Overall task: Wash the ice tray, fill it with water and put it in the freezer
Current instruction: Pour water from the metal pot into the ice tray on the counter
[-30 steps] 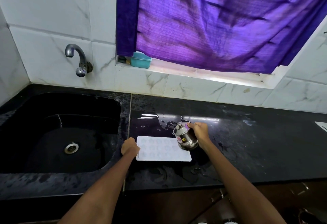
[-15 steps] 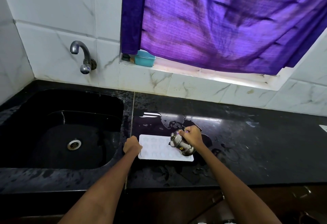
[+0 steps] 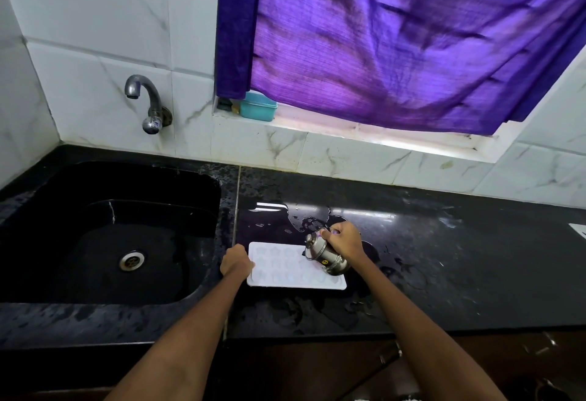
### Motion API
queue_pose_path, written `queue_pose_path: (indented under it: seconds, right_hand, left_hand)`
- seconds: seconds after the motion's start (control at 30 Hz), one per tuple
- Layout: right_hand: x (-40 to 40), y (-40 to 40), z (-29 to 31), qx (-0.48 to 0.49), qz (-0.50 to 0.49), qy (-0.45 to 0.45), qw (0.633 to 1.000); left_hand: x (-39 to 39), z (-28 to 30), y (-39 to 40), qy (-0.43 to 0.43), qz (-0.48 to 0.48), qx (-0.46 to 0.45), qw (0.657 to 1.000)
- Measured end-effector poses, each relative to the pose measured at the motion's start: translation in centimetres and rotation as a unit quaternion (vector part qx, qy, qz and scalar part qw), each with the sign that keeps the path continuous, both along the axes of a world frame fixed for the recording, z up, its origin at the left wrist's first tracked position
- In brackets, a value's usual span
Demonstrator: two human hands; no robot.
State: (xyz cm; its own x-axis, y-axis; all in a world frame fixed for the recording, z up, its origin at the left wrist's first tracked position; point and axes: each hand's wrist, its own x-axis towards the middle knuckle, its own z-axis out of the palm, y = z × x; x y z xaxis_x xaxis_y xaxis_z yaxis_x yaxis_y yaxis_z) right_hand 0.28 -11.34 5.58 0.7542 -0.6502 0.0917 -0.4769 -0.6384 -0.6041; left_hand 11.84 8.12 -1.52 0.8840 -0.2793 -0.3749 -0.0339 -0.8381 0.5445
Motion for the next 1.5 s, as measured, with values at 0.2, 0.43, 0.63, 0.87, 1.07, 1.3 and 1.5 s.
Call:
queue_pose_path:
  seconds: [0.2, 0.43, 0.63, 0.87, 1.07, 1.3, 1.5]
  right_hand:
    - [-0.1, 0.1, -0.1, 0.005, -0.004, -0.009, 1.000]
    - [-0.3, 0.3, -0.4, 0.075, -0.050, -0.050, 0.995]
    - [0.7, 0.2, 0.9, 0.143, -0.069, -0.083, 0.984]
    - [1.8, 1.9, 0.9, 0.074, -0.010, -0.044, 0.996]
    - [1.6, 2.7, -0.4, 0.036, 0.001, -0.023, 0.999]
    - [1.7, 2.9, -0.6, 0.015, 0.006, -0.007, 1.000]
    - [1.8, 2.9, -0.6, 0.012, 0.010, -0.005, 1.000]
  left_hand:
    - [-0.1, 0.1, 0.0, 0.000, 0.000, 0.000, 1.000]
    - [-0.1, 0.1, 0.0, -0.003, 0.001, 0.003, 1.000]
    - [-0.1, 0.1, 0.0, -0.003, 0.001, 0.003, 1.000]
    - [0.0, 0.1, 0.0, 0.003, 0.001, -0.001, 1.000]
    - [0.1, -0.3, 0.0, 0.004, 0.004, -0.006, 1.000]
    - [0.1, -0.2, 0.0, 0.002, 0.001, -0.008, 1.000]
    - [0.1, -0.2, 0.2, 0.005, 0.002, -0.014, 1.000]
